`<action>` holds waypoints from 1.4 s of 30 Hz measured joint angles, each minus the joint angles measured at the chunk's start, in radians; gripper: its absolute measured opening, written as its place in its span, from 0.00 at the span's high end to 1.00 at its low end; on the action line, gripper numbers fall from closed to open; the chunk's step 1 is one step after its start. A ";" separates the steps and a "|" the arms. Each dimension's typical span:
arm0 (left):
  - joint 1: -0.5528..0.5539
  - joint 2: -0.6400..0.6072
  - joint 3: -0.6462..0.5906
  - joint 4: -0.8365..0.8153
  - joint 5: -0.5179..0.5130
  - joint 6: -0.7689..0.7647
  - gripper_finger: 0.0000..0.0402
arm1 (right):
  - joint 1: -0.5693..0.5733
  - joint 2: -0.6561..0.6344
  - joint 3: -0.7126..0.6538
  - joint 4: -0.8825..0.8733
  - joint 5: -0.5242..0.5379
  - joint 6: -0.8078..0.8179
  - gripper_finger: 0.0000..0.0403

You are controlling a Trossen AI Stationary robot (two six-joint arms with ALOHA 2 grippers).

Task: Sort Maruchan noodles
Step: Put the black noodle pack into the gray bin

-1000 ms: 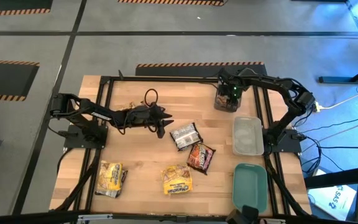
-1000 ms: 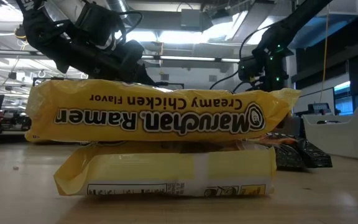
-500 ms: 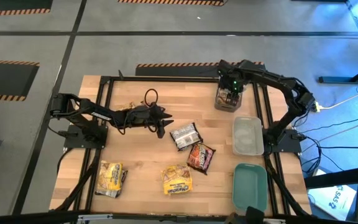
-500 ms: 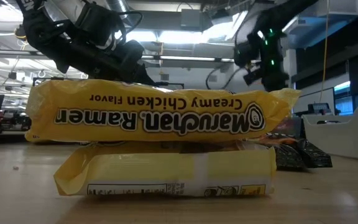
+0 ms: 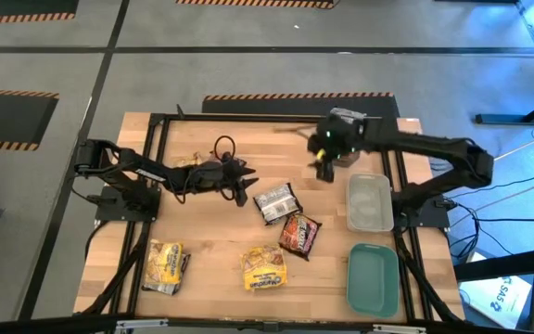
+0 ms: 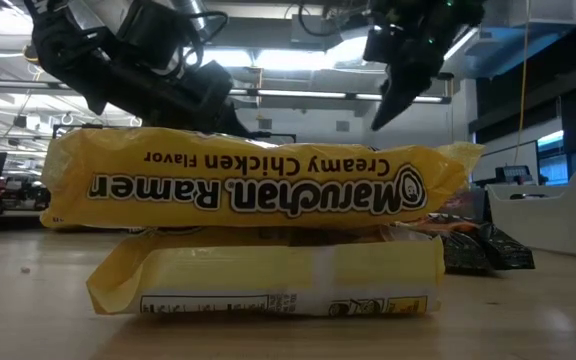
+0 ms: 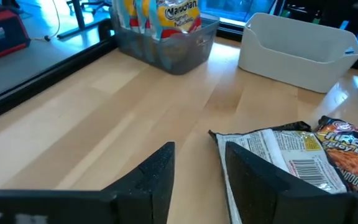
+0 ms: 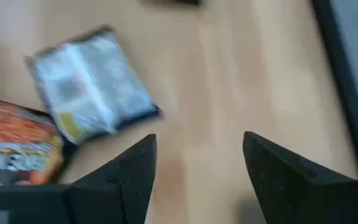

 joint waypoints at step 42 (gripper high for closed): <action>-0.118 0.164 0.002 0.024 0.037 -0.032 0.45 | 0.261 0.128 -0.459 0.695 0.007 0.104 0.32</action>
